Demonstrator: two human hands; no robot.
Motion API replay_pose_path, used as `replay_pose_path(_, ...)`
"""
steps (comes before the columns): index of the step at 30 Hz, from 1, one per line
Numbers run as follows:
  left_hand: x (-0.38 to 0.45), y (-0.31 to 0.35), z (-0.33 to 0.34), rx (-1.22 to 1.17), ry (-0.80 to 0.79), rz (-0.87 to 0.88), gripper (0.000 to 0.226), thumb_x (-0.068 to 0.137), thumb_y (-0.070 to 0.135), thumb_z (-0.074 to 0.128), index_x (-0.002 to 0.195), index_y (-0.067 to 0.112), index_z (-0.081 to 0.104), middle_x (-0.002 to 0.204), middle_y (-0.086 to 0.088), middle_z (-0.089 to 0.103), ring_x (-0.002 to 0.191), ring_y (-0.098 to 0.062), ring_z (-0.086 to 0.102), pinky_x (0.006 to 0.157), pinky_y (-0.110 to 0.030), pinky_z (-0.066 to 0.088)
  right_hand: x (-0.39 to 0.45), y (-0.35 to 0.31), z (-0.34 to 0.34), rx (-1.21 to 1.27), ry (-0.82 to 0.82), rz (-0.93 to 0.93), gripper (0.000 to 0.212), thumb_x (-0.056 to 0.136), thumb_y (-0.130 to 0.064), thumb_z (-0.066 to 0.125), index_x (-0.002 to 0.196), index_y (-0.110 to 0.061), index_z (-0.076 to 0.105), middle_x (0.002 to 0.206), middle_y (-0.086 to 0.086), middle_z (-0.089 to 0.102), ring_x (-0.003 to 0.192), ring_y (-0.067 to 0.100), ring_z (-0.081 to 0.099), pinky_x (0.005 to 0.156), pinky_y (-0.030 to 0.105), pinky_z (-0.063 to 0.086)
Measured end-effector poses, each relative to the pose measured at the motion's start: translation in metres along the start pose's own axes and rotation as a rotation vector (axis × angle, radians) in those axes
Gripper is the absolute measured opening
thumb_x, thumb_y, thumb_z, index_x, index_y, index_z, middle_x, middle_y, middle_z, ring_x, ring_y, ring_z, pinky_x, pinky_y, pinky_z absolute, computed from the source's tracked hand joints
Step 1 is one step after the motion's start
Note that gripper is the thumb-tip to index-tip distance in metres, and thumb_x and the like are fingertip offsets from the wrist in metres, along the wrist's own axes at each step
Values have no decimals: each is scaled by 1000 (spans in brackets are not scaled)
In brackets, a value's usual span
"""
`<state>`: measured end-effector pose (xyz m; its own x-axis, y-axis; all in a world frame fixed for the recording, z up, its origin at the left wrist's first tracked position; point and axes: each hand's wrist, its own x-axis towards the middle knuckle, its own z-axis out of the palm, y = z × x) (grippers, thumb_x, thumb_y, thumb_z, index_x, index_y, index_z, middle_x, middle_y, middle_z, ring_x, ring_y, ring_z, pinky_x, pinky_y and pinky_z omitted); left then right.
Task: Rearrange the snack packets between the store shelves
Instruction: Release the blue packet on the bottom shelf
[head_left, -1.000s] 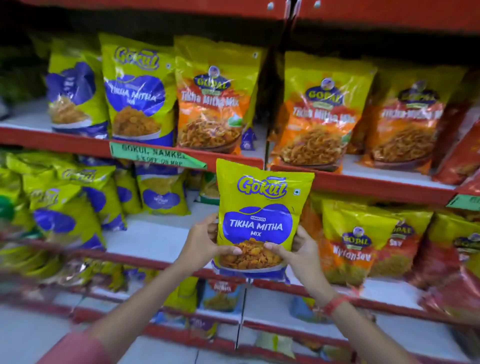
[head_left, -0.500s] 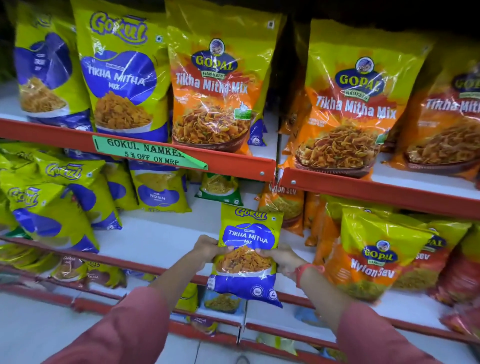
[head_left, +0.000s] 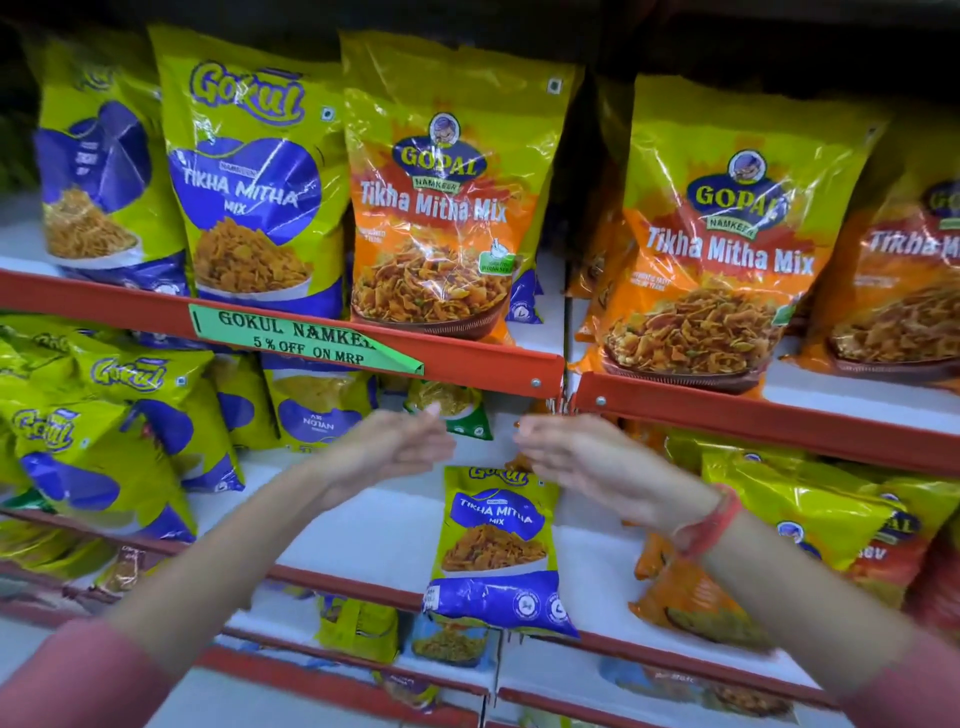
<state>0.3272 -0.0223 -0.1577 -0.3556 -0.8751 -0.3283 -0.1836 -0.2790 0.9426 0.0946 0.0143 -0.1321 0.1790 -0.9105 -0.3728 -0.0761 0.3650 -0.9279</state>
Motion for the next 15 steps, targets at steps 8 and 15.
replay_pose_path(8,-15,85,-35,14,776,641,39,85,16,70,119,1,62,108,-13,72,98,-20,70,77,-10,55,4,-102,5,-30,148,-498,66,88,-8,68,147,-4,40,144,7,54,131,15,54,114,33,40)
replay_pose_path(15,20,92,-54,124,541,554,43,59,31,81,99,29,65,93,18,75,97,-1,70,80,-19,55,55,-100,24,-136,170,-551,46,75,-8,81,118,-6,65,121,12,71,110,22,68,103,42,51)
